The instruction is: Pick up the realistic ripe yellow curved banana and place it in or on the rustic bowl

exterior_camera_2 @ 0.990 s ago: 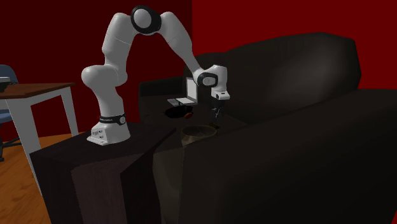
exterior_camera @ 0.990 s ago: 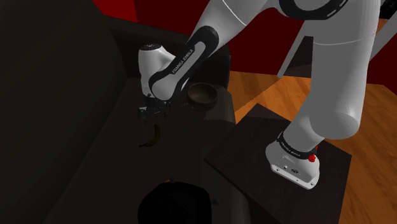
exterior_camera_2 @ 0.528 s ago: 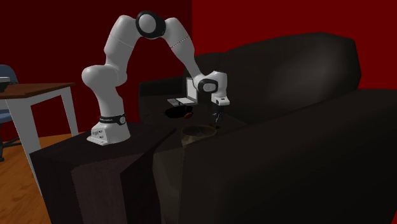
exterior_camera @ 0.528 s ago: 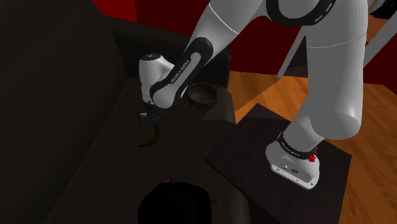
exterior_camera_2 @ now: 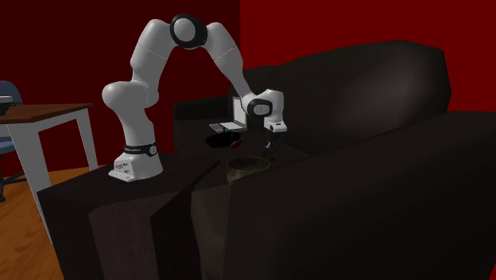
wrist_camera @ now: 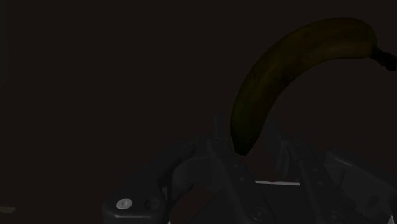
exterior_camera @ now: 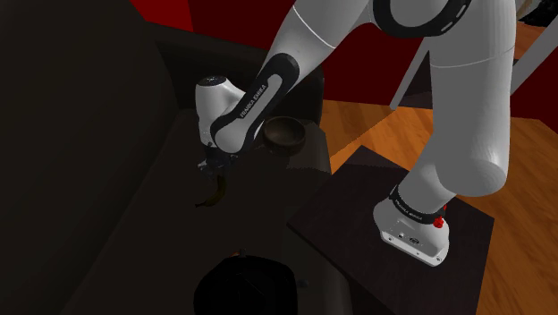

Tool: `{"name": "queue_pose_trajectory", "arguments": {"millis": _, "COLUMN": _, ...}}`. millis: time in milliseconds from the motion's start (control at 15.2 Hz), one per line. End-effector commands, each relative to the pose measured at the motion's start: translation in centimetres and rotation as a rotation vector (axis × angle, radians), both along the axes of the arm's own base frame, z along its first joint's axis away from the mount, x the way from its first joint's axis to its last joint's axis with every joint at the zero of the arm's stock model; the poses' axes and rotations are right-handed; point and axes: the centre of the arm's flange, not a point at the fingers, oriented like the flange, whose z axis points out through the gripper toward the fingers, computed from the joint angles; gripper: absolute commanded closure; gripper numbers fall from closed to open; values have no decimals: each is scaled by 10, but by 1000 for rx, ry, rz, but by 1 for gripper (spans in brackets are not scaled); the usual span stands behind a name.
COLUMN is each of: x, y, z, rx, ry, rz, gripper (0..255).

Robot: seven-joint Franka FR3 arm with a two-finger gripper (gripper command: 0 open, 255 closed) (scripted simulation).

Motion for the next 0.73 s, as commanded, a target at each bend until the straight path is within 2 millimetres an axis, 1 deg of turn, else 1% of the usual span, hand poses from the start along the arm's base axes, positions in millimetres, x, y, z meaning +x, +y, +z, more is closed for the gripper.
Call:
{"name": "queue_pose_trajectory", "arguments": {"millis": 0, "x": 0, "y": 0, "z": 0, "rx": 0, "ry": 0, "rz": 0, "gripper": 255}}
{"name": "queue_pose_trajectory", "arguments": {"millis": 462, "x": 0, "y": 0, "z": 0, "rx": 0, "ry": 0, "rz": 0, "gripper": 255}}
{"name": "queue_pose_trajectory", "arguments": {"millis": 660, "x": 0, "y": 0, "z": 16, "rx": 0, "ry": 0, "rz": 0, "gripper": 255}}
